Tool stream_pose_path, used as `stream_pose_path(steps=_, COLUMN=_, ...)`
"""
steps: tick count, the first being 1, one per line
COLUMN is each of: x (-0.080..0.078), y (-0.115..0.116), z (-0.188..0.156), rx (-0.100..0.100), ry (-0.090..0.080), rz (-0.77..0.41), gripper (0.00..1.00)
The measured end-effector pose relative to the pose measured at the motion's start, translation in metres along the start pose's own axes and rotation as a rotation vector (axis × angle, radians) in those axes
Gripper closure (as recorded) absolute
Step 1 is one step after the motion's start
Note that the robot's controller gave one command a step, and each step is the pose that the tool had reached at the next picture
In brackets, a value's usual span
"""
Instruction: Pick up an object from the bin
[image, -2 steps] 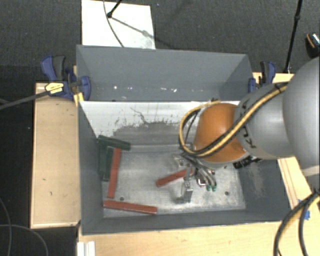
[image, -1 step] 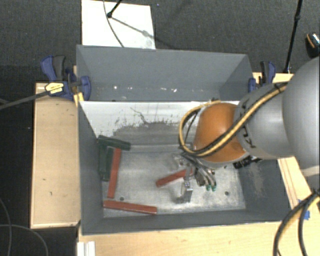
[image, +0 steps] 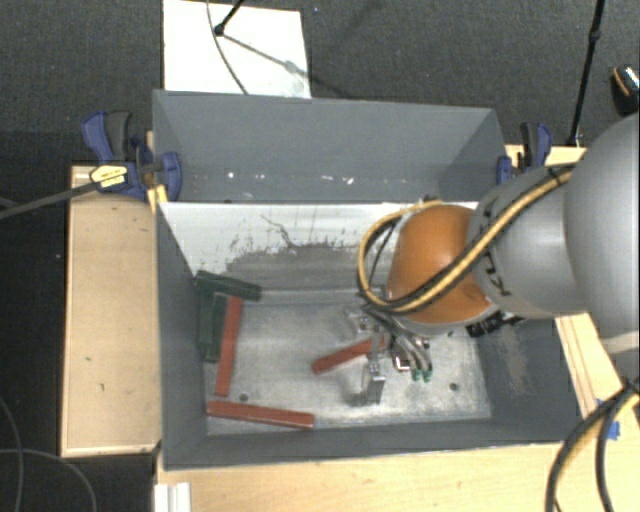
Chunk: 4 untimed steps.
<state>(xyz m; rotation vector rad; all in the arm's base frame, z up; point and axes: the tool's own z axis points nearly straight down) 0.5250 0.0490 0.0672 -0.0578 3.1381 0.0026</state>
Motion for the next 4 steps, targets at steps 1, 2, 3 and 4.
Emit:
stream_pose_path(steps=1, x=0.000, y=0.000, z=0.000, rx=0.000, ry=0.000, rz=0.002, gripper=1.00)
stream_pose_path(steps=2, x=-0.001, y=0.000, z=-0.023, rx=0.000, ry=-0.003, rz=0.005, gripper=1.00)
stream_pose_path(steps=3, x=-0.002, y=0.000, z=-0.032, rx=0.000, ry=-0.003, rz=0.007, gripper=1.00)
stream_pose_path(steps=4, x=-0.005, y=0.001, z=-0.090, rx=0.000, ry=-0.005, rz=0.008, gripper=1.00)
